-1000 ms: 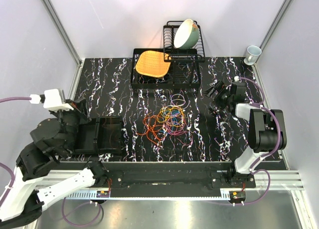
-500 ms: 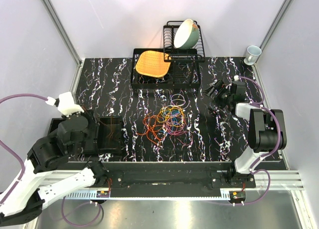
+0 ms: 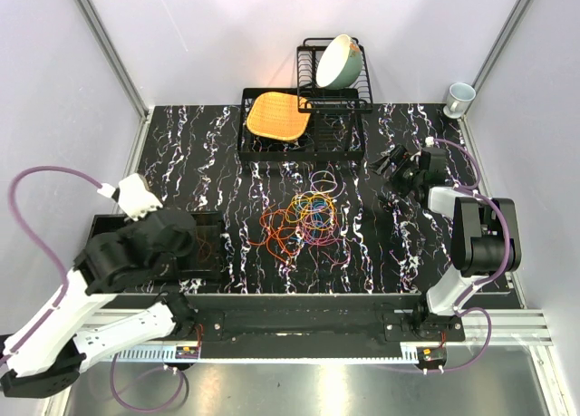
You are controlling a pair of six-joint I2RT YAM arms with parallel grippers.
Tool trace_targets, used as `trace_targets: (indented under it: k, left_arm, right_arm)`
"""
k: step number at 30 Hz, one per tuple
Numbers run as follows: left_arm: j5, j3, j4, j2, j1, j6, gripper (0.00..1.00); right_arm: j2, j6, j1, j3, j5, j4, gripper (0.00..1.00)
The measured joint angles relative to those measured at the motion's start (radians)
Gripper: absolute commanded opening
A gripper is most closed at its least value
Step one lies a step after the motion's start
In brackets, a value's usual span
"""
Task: Untangle the cables
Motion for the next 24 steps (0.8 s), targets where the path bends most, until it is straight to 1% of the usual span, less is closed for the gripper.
trace_targets:
  k: [2, 5, 7, 9, 12, 17, 19, 21, 24]
  left_arm:
    - [0.003, -0.045, -0.016, 0.002, 0.000, -0.024, 0.00]
    - [0.003, -0.068, -0.030, 0.022, 0.008, -0.038, 0.00]
    - [0.003, -0.068, -0.031, 0.057, 0.034, -0.037, 0.00]
    - [0.005, -0.070, -0.029, 0.108, 0.084, -0.024, 0.00]
    - [0.028, -0.096, 0.019, 0.154, 0.194, 0.041, 0.00]
    - [0.174, -0.175, 0.181, 0.145, 0.490, 0.238, 0.00]
    - [0.223, -0.190, 0.230, 0.145, 0.570, 0.291, 0.00]
    - [0.270, -0.202, 0.266, 0.162, 0.617, 0.333, 0.00]
    - [0.329, -0.212, 0.307, 0.201, 0.637, 0.370, 0.00]
  right_arm:
    - [0.002, 0.000, 0.000, 0.000, 0.000, 0.000, 1.00]
    - [0.007, 0.000, 0.000, 0.000, -0.002, 0.000, 1.00]
    - [0.009, 0.001, 0.000, 0.000, -0.008, 0.000, 1.00]
    - [0.009, 0.001, 0.000, 0.000, -0.011, 0.000, 1.00]
    - [0.009, 0.001, 0.000, 0.000, -0.018, 0.000, 1.00]
    - [0.009, 0.001, 0.000, 0.000, -0.018, -0.001, 1.00]
    - [0.009, 0.001, 0.000, 0.000, -0.018, -0.001, 1.00]
    - [0.009, 0.001, 0.000, 0.000, -0.018, -0.001, 1.00]
    - [0.010, 0.001, 0.000, 0.001, -0.018, -0.001, 1.00]
